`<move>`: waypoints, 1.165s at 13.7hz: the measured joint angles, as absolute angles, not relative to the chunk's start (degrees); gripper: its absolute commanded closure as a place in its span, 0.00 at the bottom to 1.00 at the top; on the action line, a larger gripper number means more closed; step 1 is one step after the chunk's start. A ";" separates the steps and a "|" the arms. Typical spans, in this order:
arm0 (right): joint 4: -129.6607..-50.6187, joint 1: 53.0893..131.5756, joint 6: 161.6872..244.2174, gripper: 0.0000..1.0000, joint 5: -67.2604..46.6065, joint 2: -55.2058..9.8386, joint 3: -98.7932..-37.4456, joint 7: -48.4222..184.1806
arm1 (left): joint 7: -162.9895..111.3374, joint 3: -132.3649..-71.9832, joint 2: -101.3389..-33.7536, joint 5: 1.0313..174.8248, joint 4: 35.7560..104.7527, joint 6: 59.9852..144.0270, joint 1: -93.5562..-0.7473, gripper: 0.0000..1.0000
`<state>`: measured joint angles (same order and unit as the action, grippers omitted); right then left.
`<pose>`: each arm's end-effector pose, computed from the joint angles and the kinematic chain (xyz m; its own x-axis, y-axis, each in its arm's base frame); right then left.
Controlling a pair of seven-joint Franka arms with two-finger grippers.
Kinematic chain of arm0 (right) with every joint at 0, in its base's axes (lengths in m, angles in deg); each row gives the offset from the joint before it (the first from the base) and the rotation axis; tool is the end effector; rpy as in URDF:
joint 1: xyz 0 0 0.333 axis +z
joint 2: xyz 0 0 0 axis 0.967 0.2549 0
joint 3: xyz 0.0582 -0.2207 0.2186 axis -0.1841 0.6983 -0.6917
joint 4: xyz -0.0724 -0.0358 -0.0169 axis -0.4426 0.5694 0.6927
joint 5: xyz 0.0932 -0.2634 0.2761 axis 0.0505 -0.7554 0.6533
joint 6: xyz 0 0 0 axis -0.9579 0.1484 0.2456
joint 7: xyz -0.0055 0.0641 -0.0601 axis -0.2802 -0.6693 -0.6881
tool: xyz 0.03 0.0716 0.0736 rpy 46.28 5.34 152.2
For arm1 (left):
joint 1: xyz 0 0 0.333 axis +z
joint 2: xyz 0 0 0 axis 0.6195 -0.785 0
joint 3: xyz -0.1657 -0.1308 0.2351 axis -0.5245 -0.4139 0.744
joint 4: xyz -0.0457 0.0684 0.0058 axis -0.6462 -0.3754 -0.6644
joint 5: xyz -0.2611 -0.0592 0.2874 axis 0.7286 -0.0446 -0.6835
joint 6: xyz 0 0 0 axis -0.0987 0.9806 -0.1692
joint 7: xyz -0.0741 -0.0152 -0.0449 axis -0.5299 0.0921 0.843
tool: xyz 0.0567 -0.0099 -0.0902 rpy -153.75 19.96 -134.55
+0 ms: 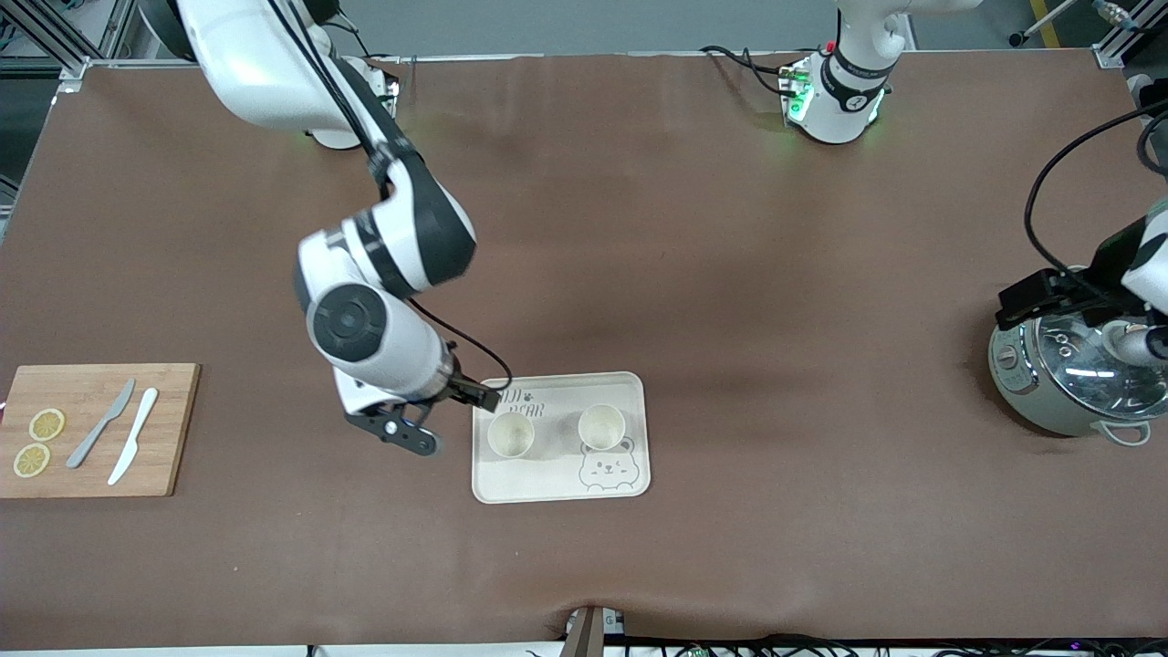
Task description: Place white IKEA cup upright on tray with both arms
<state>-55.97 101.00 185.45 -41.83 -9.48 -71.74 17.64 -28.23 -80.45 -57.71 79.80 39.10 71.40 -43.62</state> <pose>0.6603 0.3100 0.4304 0.9241 -0.3700 -0.0953 -0.3724 -0.9280 -0.0087 0.6301 -0.0285 0.6322 0.9987 0.0344 0.0375 0.0343 -0.9994 0.0011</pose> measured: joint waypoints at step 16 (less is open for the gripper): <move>-58.30 75.19 168.33 0.00 -45.31 -28.48 -70.90 61.74 | -28.43 -84.27 -56.08 79.80 39.65 70.65 -37.67 0.00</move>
